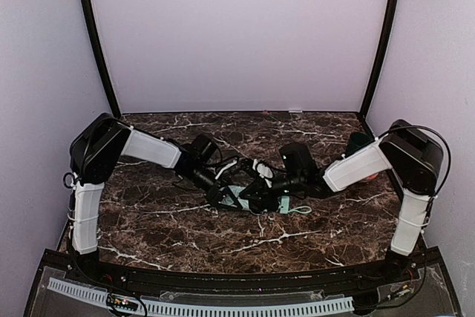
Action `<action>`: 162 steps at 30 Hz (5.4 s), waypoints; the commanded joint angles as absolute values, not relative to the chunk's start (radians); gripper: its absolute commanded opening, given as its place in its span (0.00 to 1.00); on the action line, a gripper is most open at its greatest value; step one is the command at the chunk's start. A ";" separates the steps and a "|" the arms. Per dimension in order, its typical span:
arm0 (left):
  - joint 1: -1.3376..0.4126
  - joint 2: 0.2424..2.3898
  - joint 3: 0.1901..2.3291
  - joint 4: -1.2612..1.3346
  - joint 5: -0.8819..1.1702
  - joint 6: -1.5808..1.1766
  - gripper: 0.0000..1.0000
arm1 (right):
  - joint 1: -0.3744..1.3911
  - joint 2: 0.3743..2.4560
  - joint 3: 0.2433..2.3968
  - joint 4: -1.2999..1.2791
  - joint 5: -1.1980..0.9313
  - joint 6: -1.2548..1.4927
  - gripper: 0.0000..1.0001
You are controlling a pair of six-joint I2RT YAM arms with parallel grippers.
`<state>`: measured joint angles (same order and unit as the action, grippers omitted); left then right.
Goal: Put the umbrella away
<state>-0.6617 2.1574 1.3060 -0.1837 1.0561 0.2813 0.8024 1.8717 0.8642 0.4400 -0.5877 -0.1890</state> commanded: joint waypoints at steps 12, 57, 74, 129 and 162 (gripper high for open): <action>-0.621 1.858 0.926 0.145 0.460 0.341 0.99 | 0.785 1.990 0.901 0.241 -0.515 -0.225 0.00; -0.748 1.938 0.980 0.175 0.440 0.900 0.74 | 0.787 1.924 0.971 0.291 -0.523 -0.208 0.00; -0.824 1.974 0.912 0.226 0.399 0.812 0.00 | 0.760 1.887 0.956 0.542 -0.566 -0.009 0.00; -0.773 2.083 1.047 -0.079 0.508 0.826 0.00 | 0.779 1.707 0.813 0.623 -0.541 0.133 0.00; -0.742 2.091 1.011 0.012 0.391 0.794 0.00 | 0.820 1.713 0.638 0.439 -0.640 0.335 0.26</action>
<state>-0.7761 2.0071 1.0943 0.2199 0.5995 0.8322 0.7895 1.6997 0.6582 0.5381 -0.5358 0.2970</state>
